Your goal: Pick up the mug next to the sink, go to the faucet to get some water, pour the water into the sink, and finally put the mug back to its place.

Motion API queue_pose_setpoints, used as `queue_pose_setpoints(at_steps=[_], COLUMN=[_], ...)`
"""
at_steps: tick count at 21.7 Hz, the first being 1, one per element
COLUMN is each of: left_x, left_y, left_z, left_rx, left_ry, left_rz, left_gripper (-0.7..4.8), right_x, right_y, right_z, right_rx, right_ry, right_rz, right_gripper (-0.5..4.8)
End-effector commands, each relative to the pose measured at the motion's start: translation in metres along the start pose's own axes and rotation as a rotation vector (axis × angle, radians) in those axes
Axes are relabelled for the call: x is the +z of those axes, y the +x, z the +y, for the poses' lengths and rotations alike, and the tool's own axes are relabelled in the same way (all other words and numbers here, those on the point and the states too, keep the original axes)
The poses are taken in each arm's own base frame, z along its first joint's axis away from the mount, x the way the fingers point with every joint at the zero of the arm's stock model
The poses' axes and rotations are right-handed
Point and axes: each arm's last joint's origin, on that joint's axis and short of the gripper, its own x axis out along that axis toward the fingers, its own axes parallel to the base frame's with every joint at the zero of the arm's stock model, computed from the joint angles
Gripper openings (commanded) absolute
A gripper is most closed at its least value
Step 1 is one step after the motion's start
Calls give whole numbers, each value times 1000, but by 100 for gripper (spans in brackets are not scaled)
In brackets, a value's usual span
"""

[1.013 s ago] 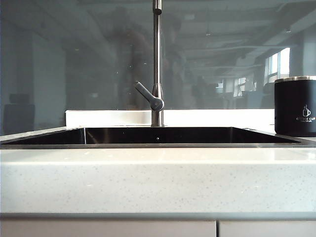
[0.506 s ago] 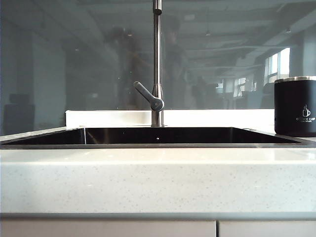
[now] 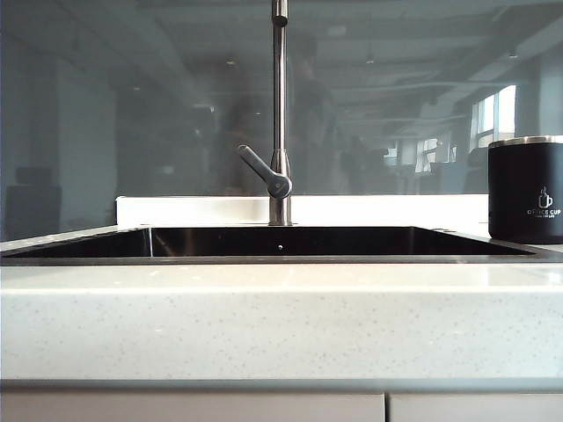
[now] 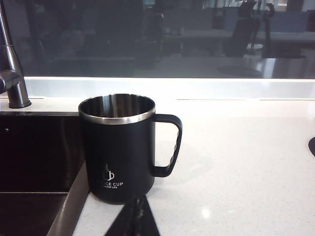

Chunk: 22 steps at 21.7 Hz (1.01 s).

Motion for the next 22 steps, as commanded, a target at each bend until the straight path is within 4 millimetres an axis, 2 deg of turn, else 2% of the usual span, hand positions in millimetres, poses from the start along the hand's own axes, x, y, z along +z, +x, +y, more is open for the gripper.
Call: queue_pose_setpoints(at_steps=[1, 2, 4, 9, 15, 22], left_x=[-36, -44, -73, -117, -142, -154], left_y=[4, 5, 6, 7, 10, 12], left_z=[-1, -2, -3, -6, -10, -12], left_rx=[8, 8, 7, -1, -10, -9], left_ry=[-23, -23, -24, -84, -89, -52], left_rz=[-133, -146, -185, -165, -143, -101], left_gripper=[-6, -6, -6, -6, -6, -6], right_x=[1, 1, 1, 1, 1, 1], right_y=[0, 0, 0, 0, 0, 0], right_z=[0, 0, 0, 0, 0, 0], right_rx=[0, 0, 0, 0, 0, -1], right_ry=[-3, -3, -3, -3, -3, -3], right_rz=[-16, -16, -16, -16, -17, -16], right_gripper=[-6, -6, -6, -6, -6, -6])
